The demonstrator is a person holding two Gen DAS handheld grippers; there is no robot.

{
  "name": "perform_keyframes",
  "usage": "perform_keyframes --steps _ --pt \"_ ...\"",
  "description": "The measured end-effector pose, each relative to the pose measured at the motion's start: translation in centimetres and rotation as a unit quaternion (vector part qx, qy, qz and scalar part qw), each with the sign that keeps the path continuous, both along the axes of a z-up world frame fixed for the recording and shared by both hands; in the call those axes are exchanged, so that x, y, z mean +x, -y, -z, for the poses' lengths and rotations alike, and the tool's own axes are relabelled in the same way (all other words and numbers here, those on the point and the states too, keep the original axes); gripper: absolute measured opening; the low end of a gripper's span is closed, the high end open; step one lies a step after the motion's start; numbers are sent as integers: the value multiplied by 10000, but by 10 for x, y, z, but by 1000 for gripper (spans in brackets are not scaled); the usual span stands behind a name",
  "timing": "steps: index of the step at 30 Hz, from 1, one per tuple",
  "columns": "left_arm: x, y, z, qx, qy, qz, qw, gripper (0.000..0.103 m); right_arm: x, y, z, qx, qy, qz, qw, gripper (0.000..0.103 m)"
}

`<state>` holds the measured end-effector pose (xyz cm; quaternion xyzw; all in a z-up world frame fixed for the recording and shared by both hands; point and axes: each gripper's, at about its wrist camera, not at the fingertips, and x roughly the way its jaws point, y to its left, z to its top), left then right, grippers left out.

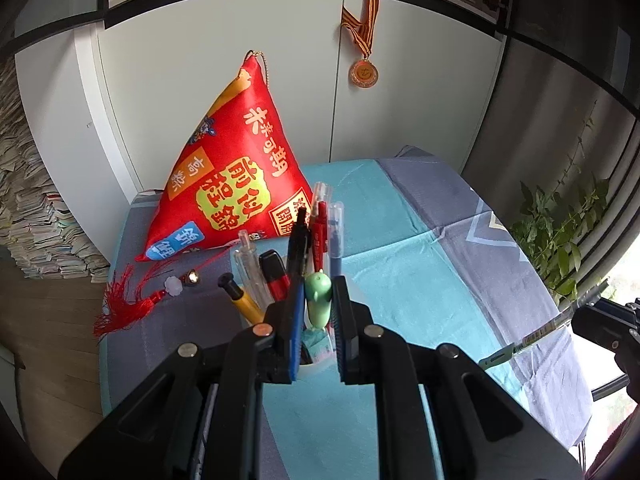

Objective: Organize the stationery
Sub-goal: 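Drop the green highlighter then the clear pen into the frosted cup, open both grippers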

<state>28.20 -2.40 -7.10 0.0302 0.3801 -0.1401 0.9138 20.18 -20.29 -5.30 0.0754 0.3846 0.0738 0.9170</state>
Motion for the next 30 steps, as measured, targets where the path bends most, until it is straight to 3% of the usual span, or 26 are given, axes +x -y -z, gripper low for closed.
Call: perform_keyframes --steps 10,14,21,30 --pt "2 2 8 113 -123 21 9999 13 0 -2 0 1 -7 -35 10000 16" --pt "3 -5 12 -35 -212 -83 9997 12 -1 -2 0 10 -5 -53 10000 16" --pt "-16 -9 3 168 218 -145 9995 12 -1 -8 -1 -9 8 -107 9999 16" --pt "-36 -14 9 327 457 -191 9982 15 2 -20 -4 -55 23 -210 9998 16"
